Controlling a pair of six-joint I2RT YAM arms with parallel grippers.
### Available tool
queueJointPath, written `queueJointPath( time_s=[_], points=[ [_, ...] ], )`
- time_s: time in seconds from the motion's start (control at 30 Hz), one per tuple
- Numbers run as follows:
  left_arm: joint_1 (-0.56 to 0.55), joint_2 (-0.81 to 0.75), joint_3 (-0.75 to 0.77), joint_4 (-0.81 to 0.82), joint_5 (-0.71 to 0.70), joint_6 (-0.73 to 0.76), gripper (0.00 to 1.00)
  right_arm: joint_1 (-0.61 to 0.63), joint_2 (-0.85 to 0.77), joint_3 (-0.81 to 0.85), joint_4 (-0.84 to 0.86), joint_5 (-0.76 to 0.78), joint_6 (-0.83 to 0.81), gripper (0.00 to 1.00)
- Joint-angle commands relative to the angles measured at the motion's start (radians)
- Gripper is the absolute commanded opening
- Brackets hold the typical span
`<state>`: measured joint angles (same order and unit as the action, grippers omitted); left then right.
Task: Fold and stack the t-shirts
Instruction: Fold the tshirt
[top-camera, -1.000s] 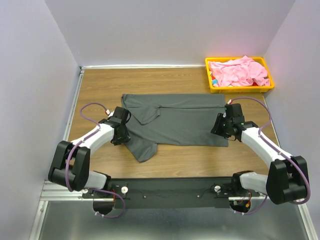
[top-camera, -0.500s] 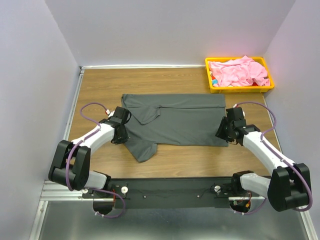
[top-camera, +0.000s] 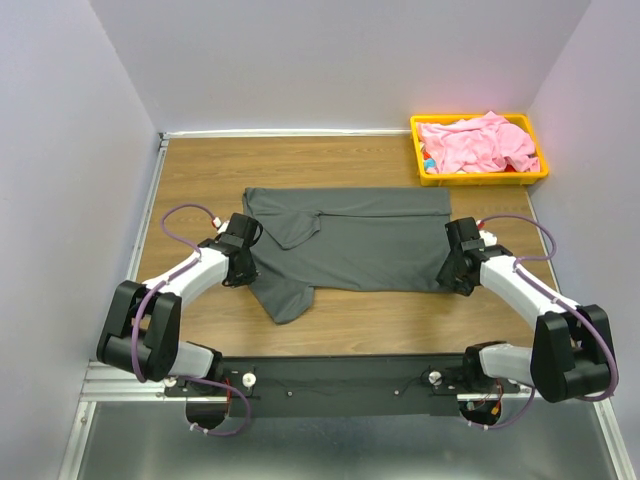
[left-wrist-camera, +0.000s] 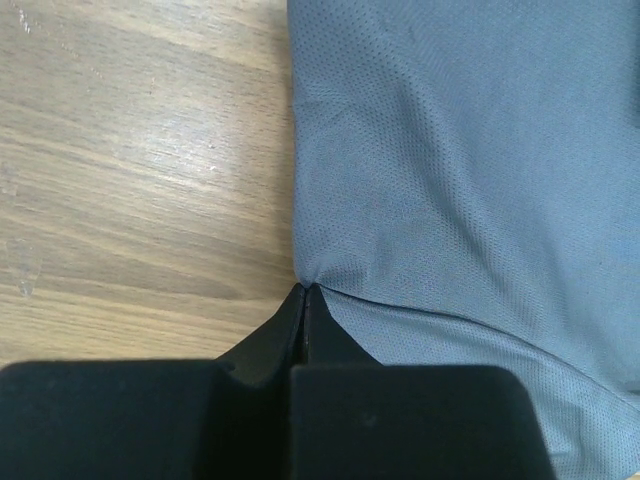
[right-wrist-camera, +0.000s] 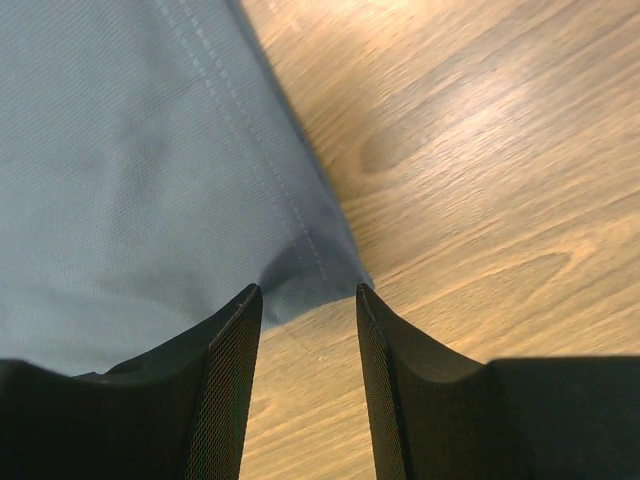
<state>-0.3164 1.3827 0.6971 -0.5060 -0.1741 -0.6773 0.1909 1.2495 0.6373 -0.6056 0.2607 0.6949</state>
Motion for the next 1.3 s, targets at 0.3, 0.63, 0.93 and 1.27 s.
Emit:
queueJointPath(
  time_s=[0.3,0.63,0.93,1.27],
  points=[
    [-0.006,-0.024,-0.019,0.027,0.021,0.024,0.00,0.002,-0.010,-0.050,0.015,0.095,0.089,0.49],
    [-0.004,-0.022,-0.013,0.024,0.015,0.033,0.00,-0.016,-0.005,-0.064,0.013,0.083,0.110,0.43],
    [0.008,-0.042,0.028,-0.049,0.016,0.070,0.00,-0.027,-0.041,-0.057,-0.009,0.081,0.130,0.04],
    [0.071,-0.082,0.091,-0.124,0.036,0.117,0.00,-0.028,-0.025,0.054,-0.091,0.063,0.075,0.03]
  ],
)
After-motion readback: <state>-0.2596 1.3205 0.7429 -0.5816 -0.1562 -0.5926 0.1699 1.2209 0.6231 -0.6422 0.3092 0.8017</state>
